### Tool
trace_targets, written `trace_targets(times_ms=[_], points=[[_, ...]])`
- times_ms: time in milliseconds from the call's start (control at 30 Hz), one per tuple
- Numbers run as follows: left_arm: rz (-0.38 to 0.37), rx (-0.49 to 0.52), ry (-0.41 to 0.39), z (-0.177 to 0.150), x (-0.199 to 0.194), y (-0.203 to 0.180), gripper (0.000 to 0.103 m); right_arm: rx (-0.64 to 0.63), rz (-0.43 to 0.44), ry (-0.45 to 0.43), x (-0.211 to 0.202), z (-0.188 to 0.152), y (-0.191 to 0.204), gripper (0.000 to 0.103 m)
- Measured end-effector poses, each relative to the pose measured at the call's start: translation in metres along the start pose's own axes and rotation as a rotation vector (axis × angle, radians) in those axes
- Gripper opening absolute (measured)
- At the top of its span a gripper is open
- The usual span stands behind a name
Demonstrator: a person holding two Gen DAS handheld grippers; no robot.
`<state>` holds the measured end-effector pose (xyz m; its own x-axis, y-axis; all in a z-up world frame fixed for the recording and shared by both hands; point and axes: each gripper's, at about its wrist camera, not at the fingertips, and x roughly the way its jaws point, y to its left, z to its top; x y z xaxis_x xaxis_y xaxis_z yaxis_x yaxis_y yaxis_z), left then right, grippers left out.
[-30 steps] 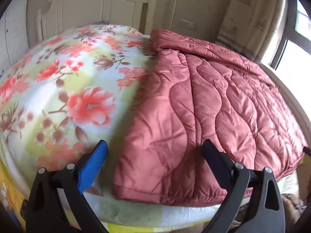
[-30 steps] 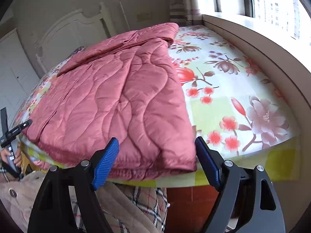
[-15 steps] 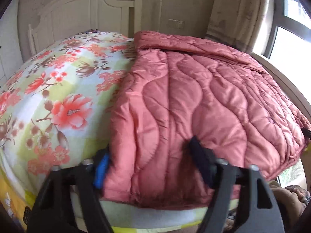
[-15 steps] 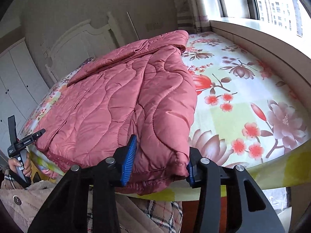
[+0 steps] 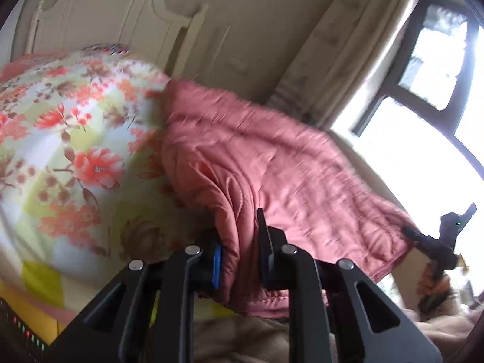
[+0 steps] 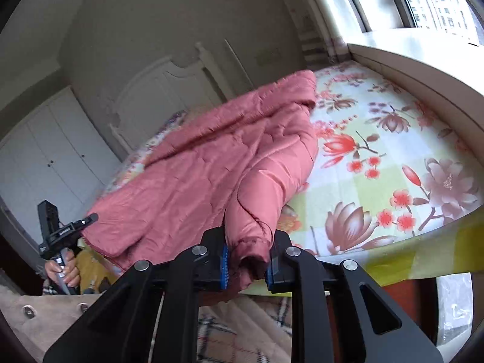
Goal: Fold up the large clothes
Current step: 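Grasp the folded jacket edge with both grippers and lift it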
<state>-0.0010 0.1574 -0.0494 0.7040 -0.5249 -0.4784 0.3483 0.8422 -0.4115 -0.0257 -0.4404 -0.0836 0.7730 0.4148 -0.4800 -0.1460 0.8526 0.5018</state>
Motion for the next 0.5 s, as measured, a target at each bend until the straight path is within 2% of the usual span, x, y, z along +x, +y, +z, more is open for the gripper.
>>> trace_targets(times_ms=[100, 133, 267, 367, 500], points=[[-0.067, 0.003, -0.091, 0.003, -0.056, -0.011, 0.018, -0.055, 0.090, -0.096, -0.057, 0.006, 0.025, 0.019], [-0.110, -0.003, -0.137, 0.005, -0.081, -0.015, 0.018, -0.070, 0.121, -0.139, -0.078, 0.009, 0.034, 0.019], [-0.186, 0.016, -0.264, 0.021, -0.132, -0.022, 0.018, -0.141, 0.187, -0.296, -0.133, 0.029, 0.068, 0.019], [-0.193, -0.004, -0.297, 0.045, -0.132, -0.016, 0.019, -0.171, 0.177, -0.335, -0.134, 0.057, 0.088, 0.019], [-0.137, -0.065, -0.245, 0.093, -0.084, 0.009, 0.021, -0.165, 0.070, -0.287, -0.082, 0.115, 0.091, 0.019]])
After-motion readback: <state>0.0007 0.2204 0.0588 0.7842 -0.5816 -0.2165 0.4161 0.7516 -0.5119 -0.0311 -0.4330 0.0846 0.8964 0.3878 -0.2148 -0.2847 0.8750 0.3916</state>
